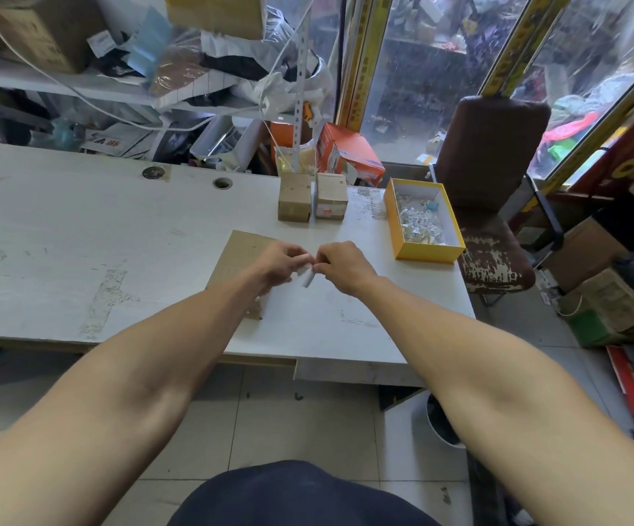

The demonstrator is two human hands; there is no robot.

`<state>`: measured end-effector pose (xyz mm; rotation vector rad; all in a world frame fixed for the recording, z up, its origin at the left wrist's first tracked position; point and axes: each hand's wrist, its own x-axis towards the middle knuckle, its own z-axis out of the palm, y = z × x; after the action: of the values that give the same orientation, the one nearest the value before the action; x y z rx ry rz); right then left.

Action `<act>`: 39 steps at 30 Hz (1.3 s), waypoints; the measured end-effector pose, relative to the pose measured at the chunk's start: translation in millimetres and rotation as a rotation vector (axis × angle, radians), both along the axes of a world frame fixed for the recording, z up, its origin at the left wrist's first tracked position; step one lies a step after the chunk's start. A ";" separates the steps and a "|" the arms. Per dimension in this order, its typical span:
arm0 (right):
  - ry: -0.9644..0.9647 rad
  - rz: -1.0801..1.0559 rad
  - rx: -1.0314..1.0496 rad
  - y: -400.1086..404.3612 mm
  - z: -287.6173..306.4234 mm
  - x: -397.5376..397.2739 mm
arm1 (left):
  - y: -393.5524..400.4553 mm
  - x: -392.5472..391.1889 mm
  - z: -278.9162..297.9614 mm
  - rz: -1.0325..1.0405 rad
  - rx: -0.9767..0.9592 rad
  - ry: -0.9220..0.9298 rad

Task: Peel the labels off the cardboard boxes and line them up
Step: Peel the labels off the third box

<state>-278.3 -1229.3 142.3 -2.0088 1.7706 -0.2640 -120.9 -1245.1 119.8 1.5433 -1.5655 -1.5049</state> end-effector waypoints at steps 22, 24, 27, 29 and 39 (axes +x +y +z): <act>-0.436 -0.179 0.231 11.3 -17.4 -20.2 | 0.6 -25.2 10.3 0.090 -0.117 -0.253; -0.412 -0.240 0.149 10.9 -19.1 -18.1 | -1.8 -27.4 12.9 0.084 -0.127 -0.240; -0.460 -0.277 0.140 10.4 -12.7 -16.0 | -0.8 -27.9 11.0 0.063 -0.117 -0.201; -0.432 -0.246 0.162 9.3 -7.8 -16.9 | 2.9 -27.6 6.2 0.061 -0.091 -0.146; -0.421 -0.285 0.087 11.8 -16.6 -35.8 | 16.3 -44.6 3.3 0.169 -0.007 0.025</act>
<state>-314.2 -1217.5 125.7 -1.4991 1.7472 -0.6369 -165.5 -1228.9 123.1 1.6032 -1.3878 -1.4181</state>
